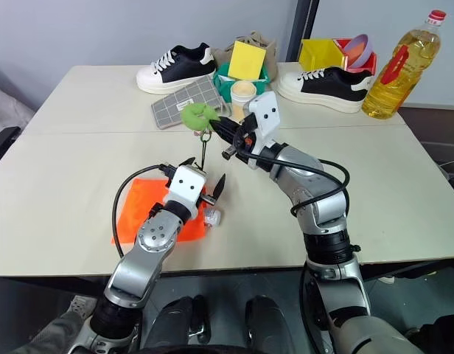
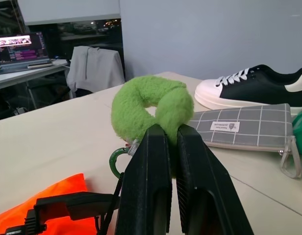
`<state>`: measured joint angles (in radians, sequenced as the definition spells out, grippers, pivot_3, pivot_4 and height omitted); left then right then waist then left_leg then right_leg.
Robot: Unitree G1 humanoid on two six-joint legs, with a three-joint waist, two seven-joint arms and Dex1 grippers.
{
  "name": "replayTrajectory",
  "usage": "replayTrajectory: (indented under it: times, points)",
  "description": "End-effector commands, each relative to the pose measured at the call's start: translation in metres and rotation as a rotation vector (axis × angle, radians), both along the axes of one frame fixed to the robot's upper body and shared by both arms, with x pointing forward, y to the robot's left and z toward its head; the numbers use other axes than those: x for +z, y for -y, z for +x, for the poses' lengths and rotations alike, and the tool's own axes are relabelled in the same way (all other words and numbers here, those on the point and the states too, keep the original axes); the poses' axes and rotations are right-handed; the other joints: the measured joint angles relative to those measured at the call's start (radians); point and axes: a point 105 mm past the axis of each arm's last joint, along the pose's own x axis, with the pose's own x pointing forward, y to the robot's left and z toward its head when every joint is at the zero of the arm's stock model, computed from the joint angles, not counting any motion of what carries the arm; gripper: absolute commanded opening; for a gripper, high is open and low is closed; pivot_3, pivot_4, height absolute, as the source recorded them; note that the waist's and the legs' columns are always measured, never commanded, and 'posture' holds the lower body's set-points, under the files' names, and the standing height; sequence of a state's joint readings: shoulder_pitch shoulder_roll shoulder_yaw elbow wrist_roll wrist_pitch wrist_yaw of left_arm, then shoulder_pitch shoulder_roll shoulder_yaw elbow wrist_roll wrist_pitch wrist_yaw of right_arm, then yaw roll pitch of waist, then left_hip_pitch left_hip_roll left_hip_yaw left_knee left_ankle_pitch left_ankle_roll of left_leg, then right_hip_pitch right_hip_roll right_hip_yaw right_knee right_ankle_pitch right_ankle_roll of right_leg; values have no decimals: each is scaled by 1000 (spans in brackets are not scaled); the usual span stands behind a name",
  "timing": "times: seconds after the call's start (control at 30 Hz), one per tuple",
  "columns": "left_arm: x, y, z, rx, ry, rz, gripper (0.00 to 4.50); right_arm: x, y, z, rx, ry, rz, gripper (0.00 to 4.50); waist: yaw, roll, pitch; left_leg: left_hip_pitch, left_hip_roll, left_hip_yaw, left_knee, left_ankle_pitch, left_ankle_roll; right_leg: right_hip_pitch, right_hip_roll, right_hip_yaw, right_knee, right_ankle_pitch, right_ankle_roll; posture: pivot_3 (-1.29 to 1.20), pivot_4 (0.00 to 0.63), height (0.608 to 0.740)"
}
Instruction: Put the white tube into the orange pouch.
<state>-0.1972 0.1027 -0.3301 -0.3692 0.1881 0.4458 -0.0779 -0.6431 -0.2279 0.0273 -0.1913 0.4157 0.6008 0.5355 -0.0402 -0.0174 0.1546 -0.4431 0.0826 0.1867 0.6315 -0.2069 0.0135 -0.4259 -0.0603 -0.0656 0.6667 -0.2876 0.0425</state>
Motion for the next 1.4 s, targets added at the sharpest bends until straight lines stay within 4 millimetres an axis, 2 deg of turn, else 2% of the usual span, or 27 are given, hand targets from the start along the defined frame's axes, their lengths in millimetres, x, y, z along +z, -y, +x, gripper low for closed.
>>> replayTrajectory:
  times: [0.03, 0.13, 0.33, 0.37, 0.6, 0.7, 0.97, 1.23, 1.4]
  points:
    - [11, 1, 0, 5, 46, -6, 4430, 10, 0, -3, 5, 38, 10, 0, 0, 0, 0, 0, 0, 0, 0, 0, 0, 0, 0, 0, 0, 0, 0, 0, 150, 740]
    - [11, 2, 0, 1, 45, -7, 3606, 10, 0, -3, 7, 38, 9, 0, 0, 0, 0, 0, 0, 0, 0, 0, 0, 0, 0, 0, 0, 0, 0, 0, 150, 740]
    - [11, 2, 0, 1, 40, -9, 487, 9, -1, -4, 6, 38, 10, 0, 0, 0, 0, 0, 0, 0, 0, 0, 0, 0, 0, 0, 0, 0, 0, 0, 150, 740]
    - [10, 2, 0, 1, 39, -9, 248, 9, -1, -4, 6, 38, 10, 0, 0, 0, 0, 0, 0, 0, 0, 0, 0, 0, 0, 0, 0, 0, 0, 0, 150, 740]
    - [7, -2, 1, -13, 23, 10, 259, 11, 1, -3, 0, 44, 12, 0, 0, 0, 0, 0, 0, 0, 0, 0, 0, 0, 0, 0, 0, 0, 0, 0, 150, 740]
    - [-5, -12, -3, -61, -22, 38, 259, 13, 4, -1, -17, 51, 17, 0, -1, 0, 0, 0, 0, 0, 0, 0, 0, 0, 0, 0, 0, 0, 0, 0, 150, 740]
    - [-39, -35, -21, -209, -196, 107, 259, 15, 16, 11, -101, 64, 25, 0, -2, 0, 0, 0, 0, 0, 0, 0, 0, 0, 0, 0, 1, 0, 0, 0, 150, 740]
    - [-58, -38, -56, -372, -332, 143, 259, 13, 38, 34, -262, 60, 16, 0, -4, 0, 0, 1, 0, 0, 0, 0, 0, 0, 0, 0, 1, 0, 0, 0, 150, 740]
    - [-64, -46, -54, -347, -354, 173, 259, 9, 35, 34, -248, 54, 4, 0, -3, 0, 0, 1, 0, 0, 0, 0, 0, 0, 0, 0, 1, 0, 0, 0, 150, 740]
